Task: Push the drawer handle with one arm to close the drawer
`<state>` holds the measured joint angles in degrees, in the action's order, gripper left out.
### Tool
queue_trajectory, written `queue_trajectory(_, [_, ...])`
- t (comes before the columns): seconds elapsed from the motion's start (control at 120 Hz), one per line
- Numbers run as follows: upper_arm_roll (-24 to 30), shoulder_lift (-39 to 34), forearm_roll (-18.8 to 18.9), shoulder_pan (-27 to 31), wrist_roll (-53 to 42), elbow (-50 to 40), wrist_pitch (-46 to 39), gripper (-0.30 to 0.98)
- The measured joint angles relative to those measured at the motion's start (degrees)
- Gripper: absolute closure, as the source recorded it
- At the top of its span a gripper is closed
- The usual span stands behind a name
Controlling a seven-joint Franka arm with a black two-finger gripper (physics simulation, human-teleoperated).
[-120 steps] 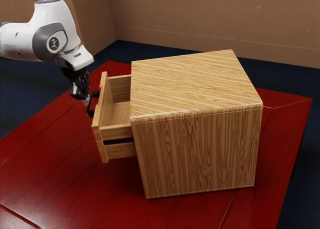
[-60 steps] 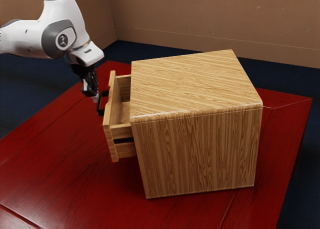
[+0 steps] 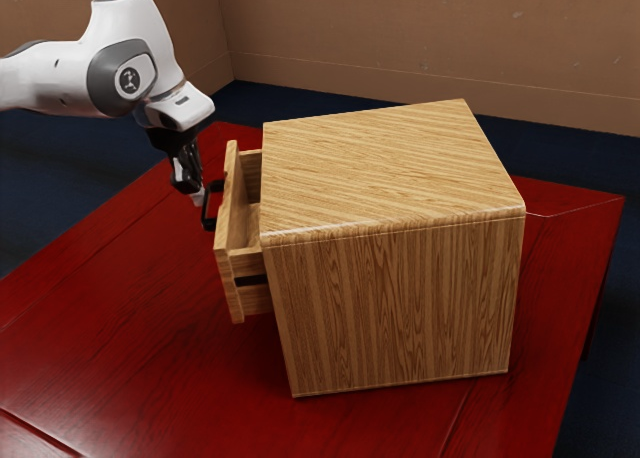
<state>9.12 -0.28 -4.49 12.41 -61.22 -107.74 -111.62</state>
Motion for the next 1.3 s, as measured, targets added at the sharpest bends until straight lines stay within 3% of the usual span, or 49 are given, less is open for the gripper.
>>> queue_trajectory(0.25, [0.76,2.04,-0.08,0.50,1.24,2.33,-0.03,0.79])
queue_trajectory(0.442, [1.42,2.99,-0.12,-5.76,2.03,2.42,-0.07,0.78])
queue_trajectory(0.65, [2.72,3.35,-0.21,-3.91,2.75,3.78,0.20,0.79])
queue_trajectory(0.717, [2.77,0.83,-0.12,-3.94,2.94,3.76,1.37,0.78])
queue_trajectory(0.858, [2.01,-11.63,1.71,-6.40,3.22,4.11,10.46,0.79])
queue_trajectory(1.008, [-1.33,-14.21,6.34,-6.36,2.46,6.47,19.98,0.78])
queue_trajectory(1.158, [-2.10,-14.46,8.46,-6.19,1.51,6.88,25.43,0.46])
queue_trajectory(1.3, [-2.14,-14.49,7.76,-6.26,0.77,6.97,29.06,0.24])
